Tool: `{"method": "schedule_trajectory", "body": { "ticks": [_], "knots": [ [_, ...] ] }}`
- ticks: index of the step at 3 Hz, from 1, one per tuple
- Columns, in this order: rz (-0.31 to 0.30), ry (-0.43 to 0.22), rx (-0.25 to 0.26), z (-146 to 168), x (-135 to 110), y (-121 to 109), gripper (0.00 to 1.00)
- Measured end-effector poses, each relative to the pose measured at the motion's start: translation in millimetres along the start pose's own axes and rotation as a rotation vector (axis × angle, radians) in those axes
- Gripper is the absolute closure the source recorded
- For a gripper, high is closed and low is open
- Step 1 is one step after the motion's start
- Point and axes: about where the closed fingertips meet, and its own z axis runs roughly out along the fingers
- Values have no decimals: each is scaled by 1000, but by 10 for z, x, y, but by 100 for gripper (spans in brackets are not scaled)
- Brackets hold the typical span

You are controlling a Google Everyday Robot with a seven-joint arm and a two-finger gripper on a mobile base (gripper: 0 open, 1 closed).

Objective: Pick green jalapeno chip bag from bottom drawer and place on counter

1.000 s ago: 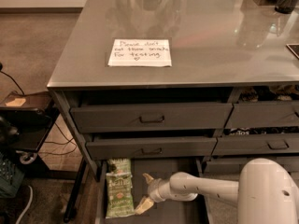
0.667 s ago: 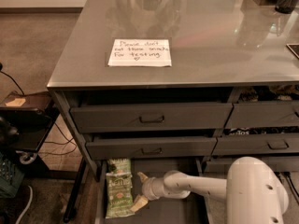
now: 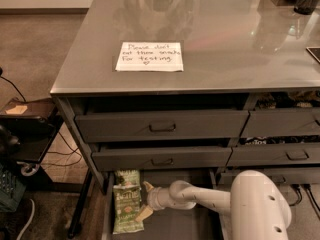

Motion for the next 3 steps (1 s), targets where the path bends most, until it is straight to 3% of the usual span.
{"method": "schedule_trajectory", "body": {
  "ticks": [2, 3],
  "knots": [
    [35, 2, 27, 156, 230, -223, 0],
    [51, 2, 16, 245, 282, -269, 0]
  ]
}}
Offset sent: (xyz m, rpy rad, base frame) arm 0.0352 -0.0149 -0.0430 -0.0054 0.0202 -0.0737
